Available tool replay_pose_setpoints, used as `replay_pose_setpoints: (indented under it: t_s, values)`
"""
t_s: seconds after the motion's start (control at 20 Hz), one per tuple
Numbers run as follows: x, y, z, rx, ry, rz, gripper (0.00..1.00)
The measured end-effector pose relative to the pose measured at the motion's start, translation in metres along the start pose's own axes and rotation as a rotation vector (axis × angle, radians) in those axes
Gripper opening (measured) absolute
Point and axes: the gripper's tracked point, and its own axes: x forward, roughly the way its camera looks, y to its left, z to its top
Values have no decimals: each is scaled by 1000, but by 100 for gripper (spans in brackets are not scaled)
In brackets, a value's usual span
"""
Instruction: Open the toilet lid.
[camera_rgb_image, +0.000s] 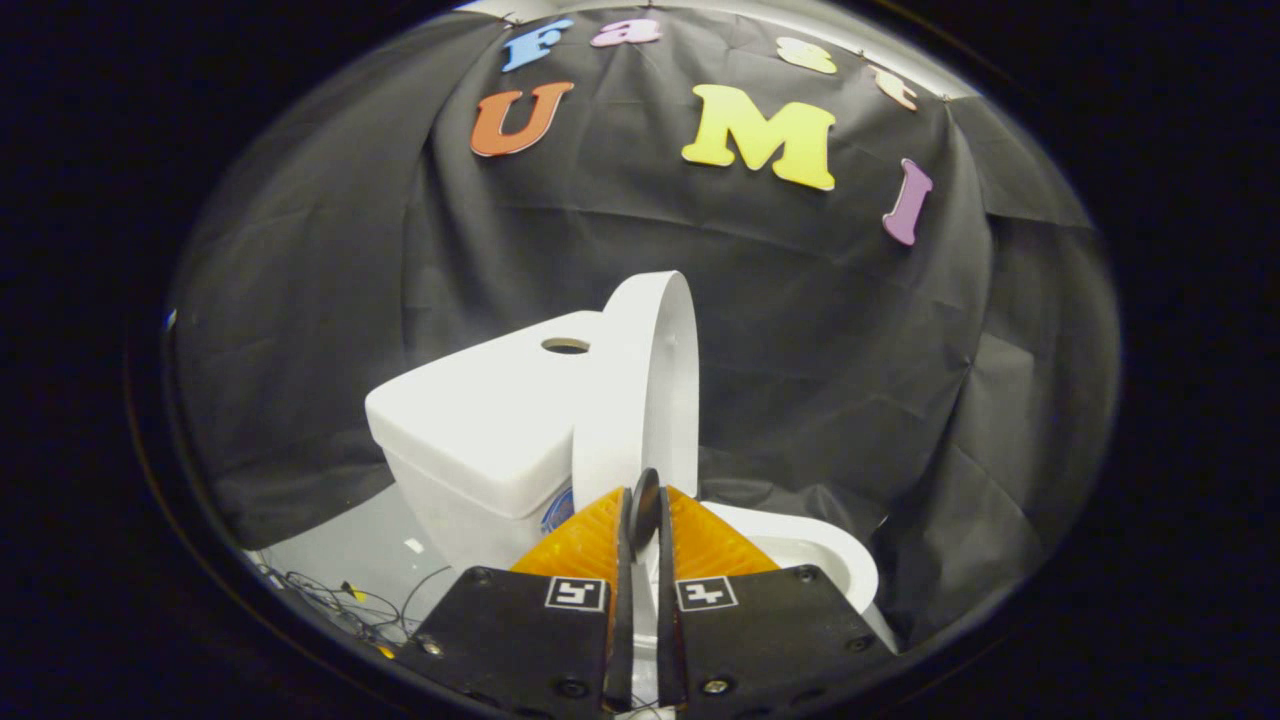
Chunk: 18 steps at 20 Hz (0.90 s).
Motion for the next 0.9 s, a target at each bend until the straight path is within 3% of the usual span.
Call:
replay_pose_setpoints:
  t_s: [0.2,0.35,0.45,0.65,0.9]
  values:
    - [-11,-19,4,7,-13,71,30]
    - [-46,-50,32,64,-121,93,71]
    - [-71,-87,43,83,-202,58,99]
    - [-121,-162,43,114,-322,-28,100]
    - [-165,-245,5,173,-405,-137,100]
